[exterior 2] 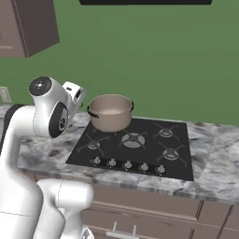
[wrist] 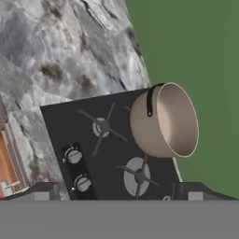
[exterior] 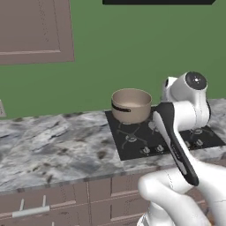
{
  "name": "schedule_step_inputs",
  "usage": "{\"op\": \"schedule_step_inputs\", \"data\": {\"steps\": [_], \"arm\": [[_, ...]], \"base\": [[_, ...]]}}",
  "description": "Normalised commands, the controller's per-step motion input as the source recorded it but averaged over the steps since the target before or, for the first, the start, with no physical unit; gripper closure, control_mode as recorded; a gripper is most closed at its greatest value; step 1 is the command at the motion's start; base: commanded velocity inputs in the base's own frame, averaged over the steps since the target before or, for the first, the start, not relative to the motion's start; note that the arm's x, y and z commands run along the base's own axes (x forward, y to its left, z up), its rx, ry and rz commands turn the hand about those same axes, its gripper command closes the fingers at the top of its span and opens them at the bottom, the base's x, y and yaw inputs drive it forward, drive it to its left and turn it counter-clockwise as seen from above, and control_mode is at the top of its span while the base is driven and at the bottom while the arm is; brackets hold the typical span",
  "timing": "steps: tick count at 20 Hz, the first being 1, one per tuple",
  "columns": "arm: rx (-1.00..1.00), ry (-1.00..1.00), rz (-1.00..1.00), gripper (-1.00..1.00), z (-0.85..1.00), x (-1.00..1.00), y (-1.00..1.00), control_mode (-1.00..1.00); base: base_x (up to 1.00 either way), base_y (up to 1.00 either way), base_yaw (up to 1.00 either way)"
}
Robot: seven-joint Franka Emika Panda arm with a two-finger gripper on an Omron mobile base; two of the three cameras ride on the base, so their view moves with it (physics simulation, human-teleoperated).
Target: Move the pot and pan from the stove into the sink.
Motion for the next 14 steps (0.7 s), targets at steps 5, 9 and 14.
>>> {"op": "schedule_step_inputs", "data": {"steps": [5,9,14], "arm": [[0.00,0.01,-0.03,-1.00,-0.06,0.82,0.08,-1.00],[0.00,0.03,-0.03,-1.00,-0.12,0.66,0.05,-1.00],[0.00,0.00,0.00,-1.00,-0.02,0.09,0.01,-1.00]], "base": [[0.00,0.00,0.00],[0.00,0.00,0.00],[0.00,0.00,0.00]]}}
